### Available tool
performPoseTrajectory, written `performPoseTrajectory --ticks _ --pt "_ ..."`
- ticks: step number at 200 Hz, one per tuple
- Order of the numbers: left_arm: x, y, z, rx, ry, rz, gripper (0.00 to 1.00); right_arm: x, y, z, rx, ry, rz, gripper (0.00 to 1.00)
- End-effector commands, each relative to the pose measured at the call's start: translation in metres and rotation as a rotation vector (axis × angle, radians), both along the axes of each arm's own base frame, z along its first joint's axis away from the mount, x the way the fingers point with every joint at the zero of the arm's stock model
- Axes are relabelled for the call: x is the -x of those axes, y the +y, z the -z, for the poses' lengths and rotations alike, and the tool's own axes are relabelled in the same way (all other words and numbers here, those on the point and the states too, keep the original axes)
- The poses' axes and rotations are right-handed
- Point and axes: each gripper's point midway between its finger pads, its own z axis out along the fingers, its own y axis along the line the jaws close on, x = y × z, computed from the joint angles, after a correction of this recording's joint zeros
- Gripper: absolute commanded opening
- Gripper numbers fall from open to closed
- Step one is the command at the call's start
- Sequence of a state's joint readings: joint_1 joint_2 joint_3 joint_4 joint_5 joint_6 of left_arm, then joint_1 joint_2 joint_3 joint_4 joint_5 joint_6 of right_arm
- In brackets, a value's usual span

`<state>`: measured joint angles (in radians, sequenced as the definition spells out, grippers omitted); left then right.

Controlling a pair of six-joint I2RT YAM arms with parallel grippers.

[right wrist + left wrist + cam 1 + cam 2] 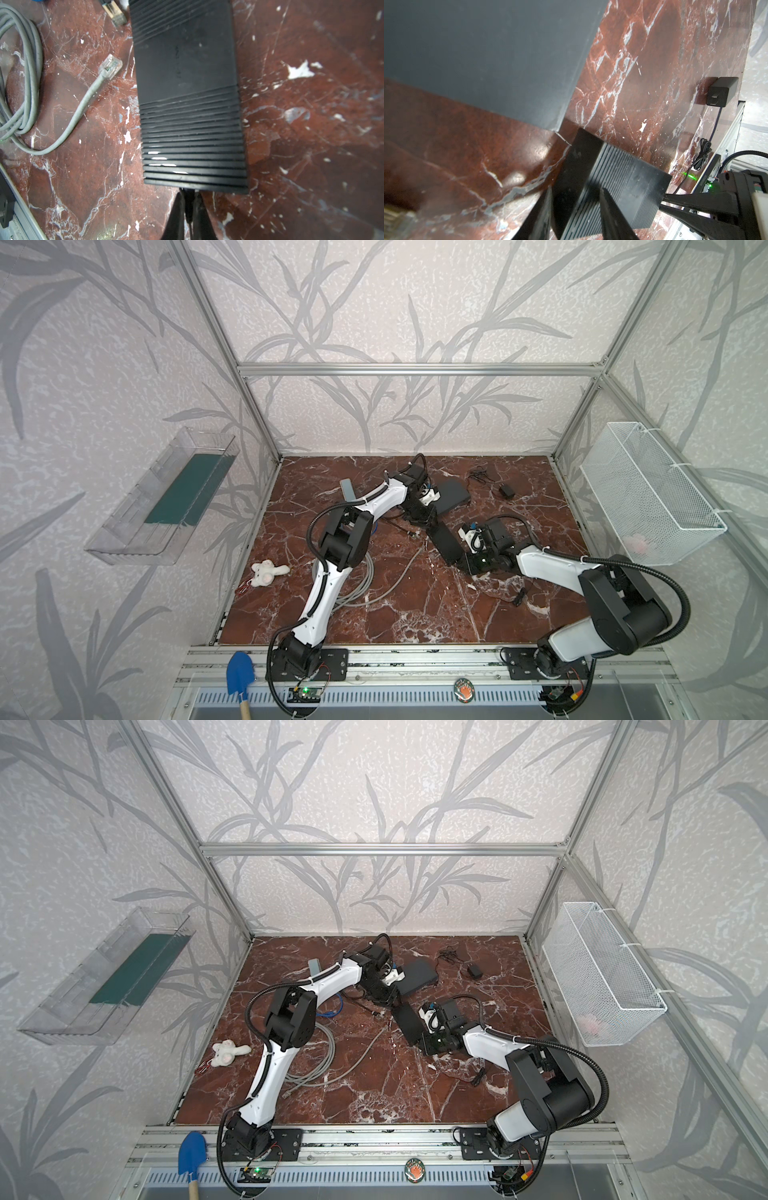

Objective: Insert the plug into the switch port

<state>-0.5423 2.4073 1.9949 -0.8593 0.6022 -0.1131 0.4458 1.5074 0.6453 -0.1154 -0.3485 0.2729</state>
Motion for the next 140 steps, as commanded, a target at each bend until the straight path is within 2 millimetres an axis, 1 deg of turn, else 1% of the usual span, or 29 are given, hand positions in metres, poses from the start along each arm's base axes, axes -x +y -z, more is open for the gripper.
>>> performPoseTrajectory --ticks 1,36,96,117,140 --pt "0.043 0.033 0.073 -0.241 0.141 0.046 0.39 -0.006 -0.007 0.003 0.033 -0.012 0.052 0.05" --pt "0.072 0.025 0.076 -0.214 0.198 0.174 0.39 -0.022 -0.005 -0.006 0.059 -0.055 0.043 0.03" --pt "0.114 0.015 0.078 -0.135 0.334 0.296 0.37 -0.051 0.003 -0.016 0.063 -0.152 0.017 0.01" --pt "0.119 0.017 0.081 -0.144 0.353 0.304 0.37 -0.058 0.004 -0.017 0.077 -0.175 0.004 0.01" --pt "0.124 0.017 0.081 -0.132 0.375 0.307 0.36 -0.067 0.008 -0.024 0.071 -0.207 -0.001 0.01"
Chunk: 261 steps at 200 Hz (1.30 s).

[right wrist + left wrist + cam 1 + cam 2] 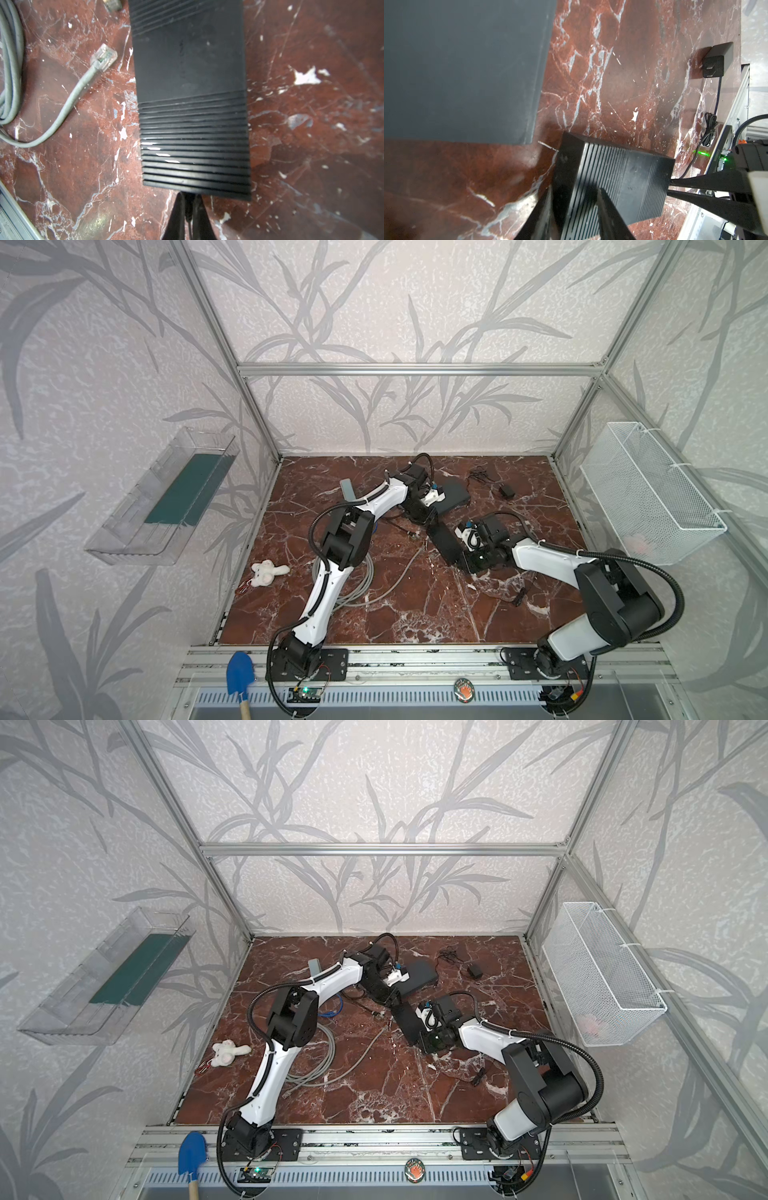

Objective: Insert the plug into the switch port

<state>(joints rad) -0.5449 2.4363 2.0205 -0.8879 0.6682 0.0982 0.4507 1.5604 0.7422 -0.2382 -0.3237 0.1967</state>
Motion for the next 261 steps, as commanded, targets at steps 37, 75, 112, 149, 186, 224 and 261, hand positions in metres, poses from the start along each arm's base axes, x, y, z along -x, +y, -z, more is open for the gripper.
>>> performPoseTrajectory --ticks 37,75,112,149,186,224,261 --pt "0.123 0.024 0.079 -0.235 0.43 0.14 0.35 -0.086 0.016 -0.041 -0.05 -0.28 0.069 0.01" --pt "0.127 0.025 0.081 -0.237 0.447 0.14 0.35 -0.102 0.025 -0.049 -0.073 -0.307 0.065 0.01" --pt "0.132 0.026 0.083 -0.236 0.463 0.14 0.35 -0.116 0.025 -0.057 -0.087 -0.359 0.077 0.01" --pt "0.136 0.027 0.086 -0.238 0.481 0.139 0.34 -0.128 0.027 -0.065 -0.127 -0.406 0.109 0.03" --pt "0.14 0.027 0.089 -0.239 0.498 0.138 0.34 -0.138 0.033 -0.078 -0.175 -0.479 0.11 0.04" --pt "0.143 0.027 0.091 -0.235 0.511 0.14 0.34 -0.145 0.036 -0.083 -0.204 -0.535 0.107 0.04" --pt "0.146 0.025 0.091 -0.238 0.517 0.142 0.33 -0.152 0.038 -0.081 -0.209 -0.527 0.124 0.05"
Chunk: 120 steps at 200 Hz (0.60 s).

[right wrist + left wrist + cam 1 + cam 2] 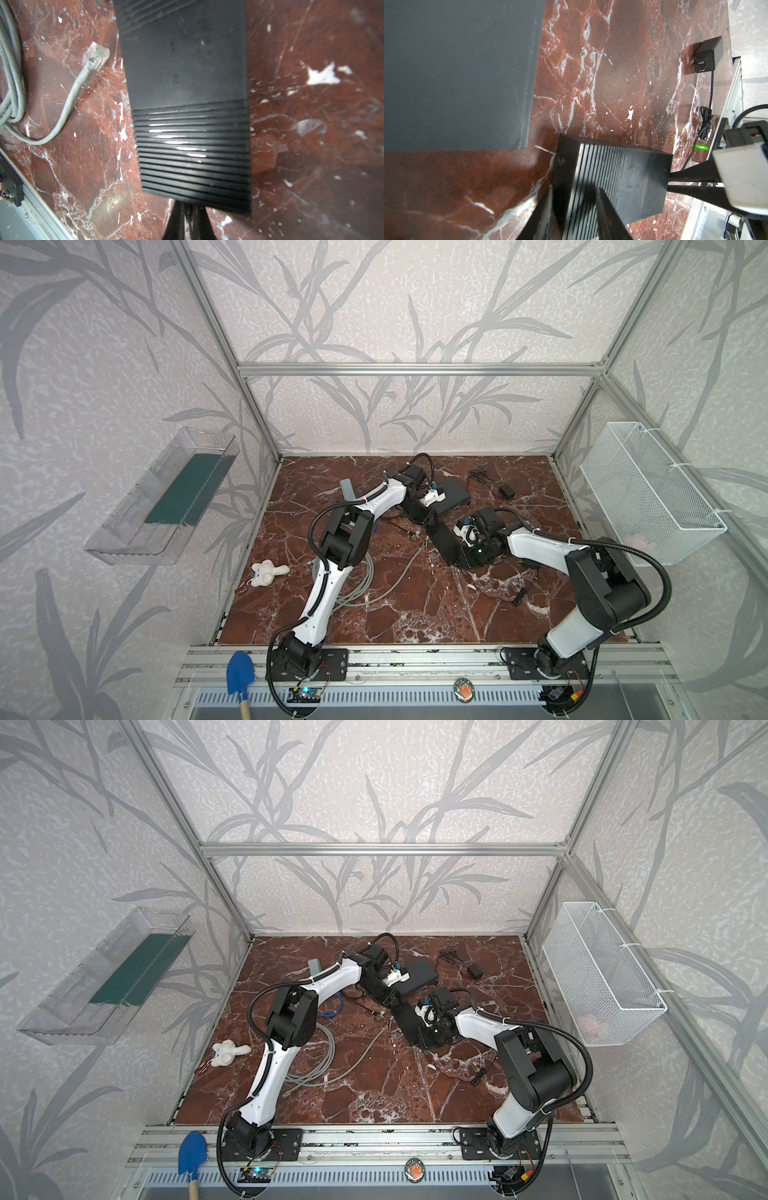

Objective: Insert the plug into the switch port

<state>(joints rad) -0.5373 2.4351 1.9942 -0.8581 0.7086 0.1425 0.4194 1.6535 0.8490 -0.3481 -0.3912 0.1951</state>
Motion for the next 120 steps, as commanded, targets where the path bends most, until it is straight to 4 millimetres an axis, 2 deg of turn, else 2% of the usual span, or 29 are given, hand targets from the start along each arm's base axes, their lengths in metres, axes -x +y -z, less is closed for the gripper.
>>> performPoseTrajectory --ticks 1,84,120 --pt "0.144 0.026 0.089 -0.289 0.518 0.118 0.33 -0.147 0.035 -0.085 -0.186 -0.639 0.137 0.05" --pt "0.147 0.027 0.093 -0.305 0.521 0.109 0.33 -0.162 0.036 -0.099 -0.193 -0.65 0.17 0.09" --pt "0.14 0.035 0.098 -0.352 0.492 0.087 0.33 -0.152 0.033 -0.101 -0.166 -0.634 0.141 0.13"
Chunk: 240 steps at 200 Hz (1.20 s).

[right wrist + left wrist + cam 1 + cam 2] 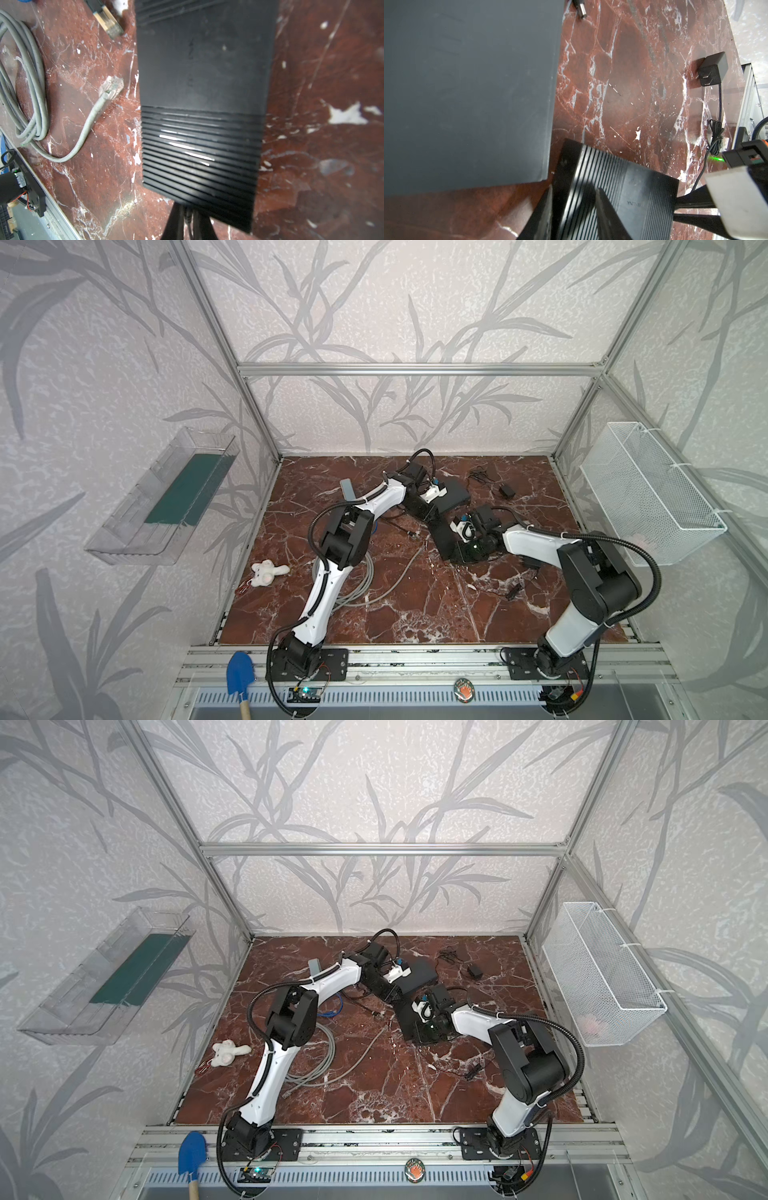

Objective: Insert the plug into the switch port

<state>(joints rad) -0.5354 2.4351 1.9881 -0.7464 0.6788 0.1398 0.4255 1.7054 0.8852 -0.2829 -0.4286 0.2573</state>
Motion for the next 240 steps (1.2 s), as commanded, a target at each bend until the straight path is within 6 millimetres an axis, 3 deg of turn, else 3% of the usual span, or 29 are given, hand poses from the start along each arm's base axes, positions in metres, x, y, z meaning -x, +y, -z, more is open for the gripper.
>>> performPoseTrajectory --ticks 1,11,17,43,71,118,150,179,202,240 --pt "0.161 0.043 0.1 -0.386 0.594 0.084 0.33 -0.135 0.016 -0.098 -0.094 -0.63 0.126 0.13" --pt "0.151 0.051 0.105 -0.424 0.571 0.043 0.33 -0.129 0.012 -0.088 -0.066 -0.604 0.115 0.14" --pt "0.145 0.055 0.107 -0.445 0.56 0.018 0.33 -0.124 0.008 -0.097 -0.063 -0.615 0.112 0.15" --pt "0.113 0.076 0.112 -0.519 0.492 -0.124 0.34 -0.103 -0.008 -0.078 -0.007 -0.542 0.1 0.18" --pt "0.089 0.084 0.108 -0.53 0.434 -0.214 0.36 -0.086 -0.024 -0.07 0.019 -0.5 0.116 0.23" --pt "0.066 0.081 0.096 -0.524 0.378 -0.3 0.41 -0.062 -0.042 -0.091 0.059 -0.468 0.096 0.37" --pt "0.056 0.076 0.083 -0.494 0.358 -0.365 0.43 -0.052 -0.063 -0.097 0.098 -0.438 0.149 0.41" --pt "0.053 0.066 0.071 -0.42 0.358 -0.407 0.46 -0.046 -0.059 -0.092 0.025 -0.312 0.254 0.47" --pt "0.05 0.057 0.065 -0.366 0.359 -0.421 0.47 -0.042 -0.05 -0.076 -0.062 -0.171 0.367 0.52" --pt "0.048 0.052 0.062 -0.333 0.358 -0.421 0.48 -0.047 -0.046 -0.056 -0.155 -0.108 0.502 0.6"
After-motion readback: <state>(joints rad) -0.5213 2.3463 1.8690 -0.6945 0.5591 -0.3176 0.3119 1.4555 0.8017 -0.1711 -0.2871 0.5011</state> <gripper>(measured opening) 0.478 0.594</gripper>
